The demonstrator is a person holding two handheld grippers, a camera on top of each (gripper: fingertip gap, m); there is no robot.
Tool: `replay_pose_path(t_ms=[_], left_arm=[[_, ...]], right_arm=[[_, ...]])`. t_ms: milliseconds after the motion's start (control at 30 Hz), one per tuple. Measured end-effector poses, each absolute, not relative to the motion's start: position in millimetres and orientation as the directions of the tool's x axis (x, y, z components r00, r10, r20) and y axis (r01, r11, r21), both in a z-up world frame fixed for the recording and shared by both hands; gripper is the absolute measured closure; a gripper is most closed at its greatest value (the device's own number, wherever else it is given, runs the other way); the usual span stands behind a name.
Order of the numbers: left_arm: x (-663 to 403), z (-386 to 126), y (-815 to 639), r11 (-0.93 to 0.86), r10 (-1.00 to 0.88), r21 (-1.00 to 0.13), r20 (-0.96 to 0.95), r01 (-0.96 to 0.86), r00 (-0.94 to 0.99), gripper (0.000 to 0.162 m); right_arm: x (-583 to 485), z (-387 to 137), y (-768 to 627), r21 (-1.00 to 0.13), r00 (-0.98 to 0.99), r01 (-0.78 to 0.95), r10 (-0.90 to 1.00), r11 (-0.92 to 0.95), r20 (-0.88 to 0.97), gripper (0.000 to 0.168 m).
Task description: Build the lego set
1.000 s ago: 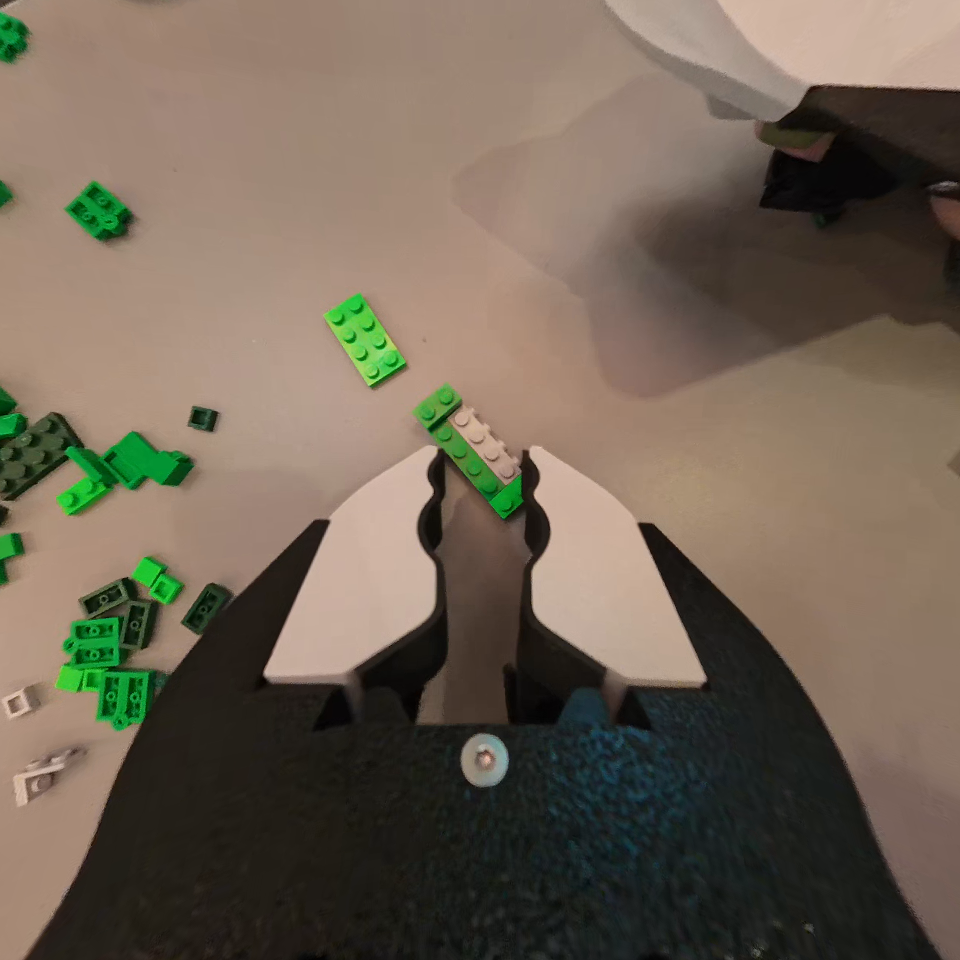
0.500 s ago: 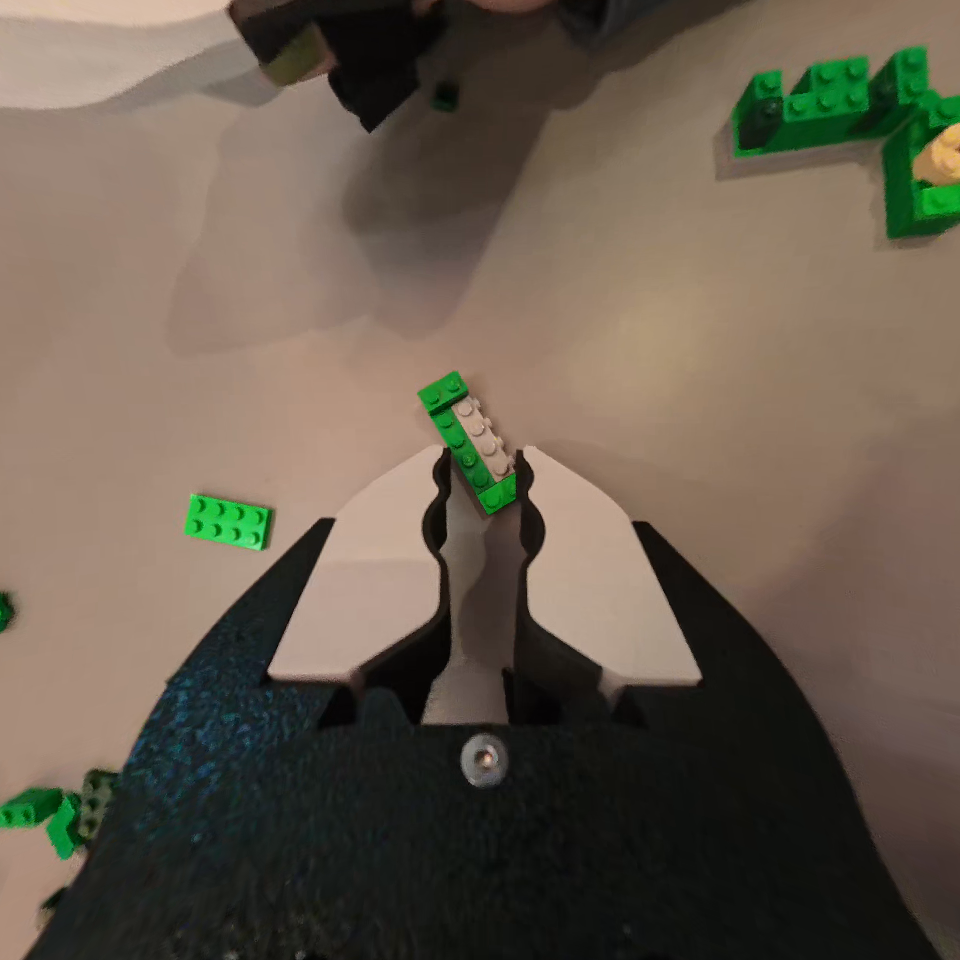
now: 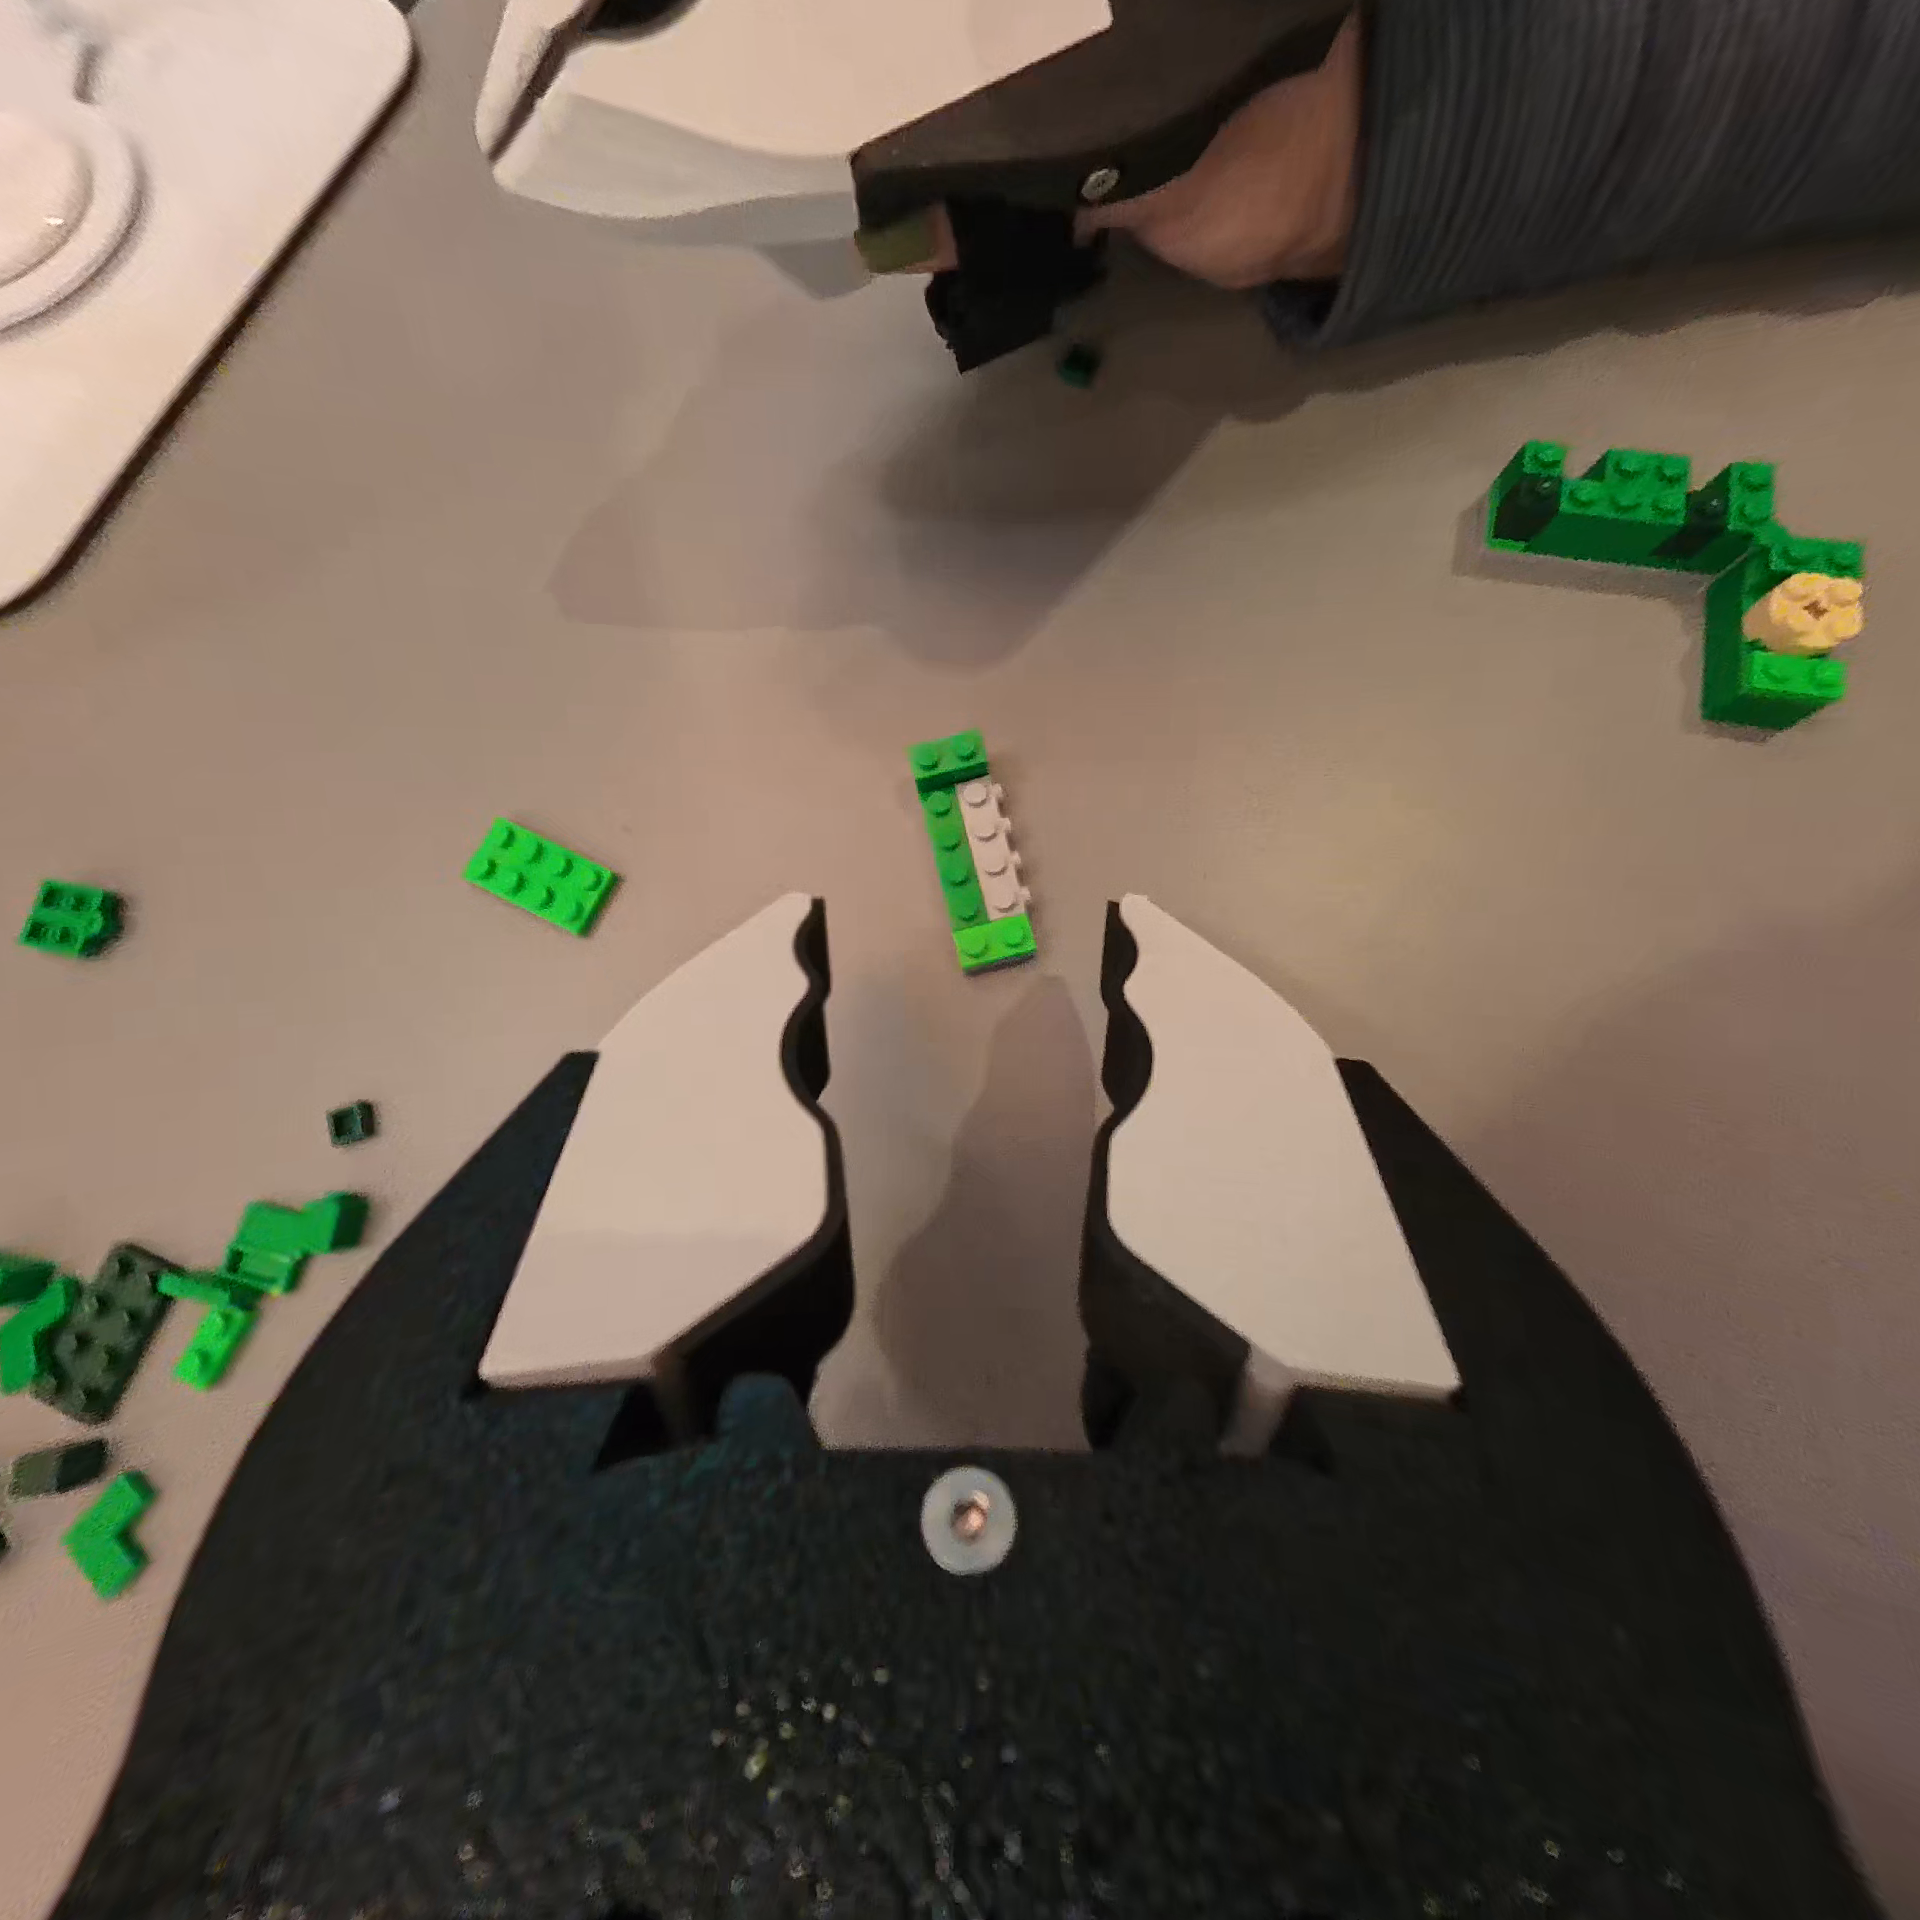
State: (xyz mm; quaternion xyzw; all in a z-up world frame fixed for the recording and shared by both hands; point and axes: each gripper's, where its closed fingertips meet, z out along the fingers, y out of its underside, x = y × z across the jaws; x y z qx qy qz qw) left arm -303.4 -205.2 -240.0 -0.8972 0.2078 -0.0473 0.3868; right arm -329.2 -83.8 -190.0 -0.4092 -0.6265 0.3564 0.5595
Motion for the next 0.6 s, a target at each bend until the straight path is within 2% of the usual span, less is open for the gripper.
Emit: replay_pose_path(t_ms=[200,433,600], left_arm=[[-302,-254,-207,-0.653,-0.307,-0.708,-0.079,-0.271,0.948,0.127],[-302,-265,-204,-0.677,-0.292,-0.692,-0.060,-0.250,0.955,0.129],[-322,-257,-215,-0.655,-0.210,-0.727,-0.090,-0.208,0.974,0.128]], right_arm=[[-329,-190,-85,-0.901,-0.043,0.115,0.908,0.418,0.416,0.168],[-329,-191,-86,-0.899,-0.048,0.114,0.906,0.423,0.421,0.168],[-328,-190,-85,-0.901,-0.043,0.107,0.907,0.421,0.419,0.168]])
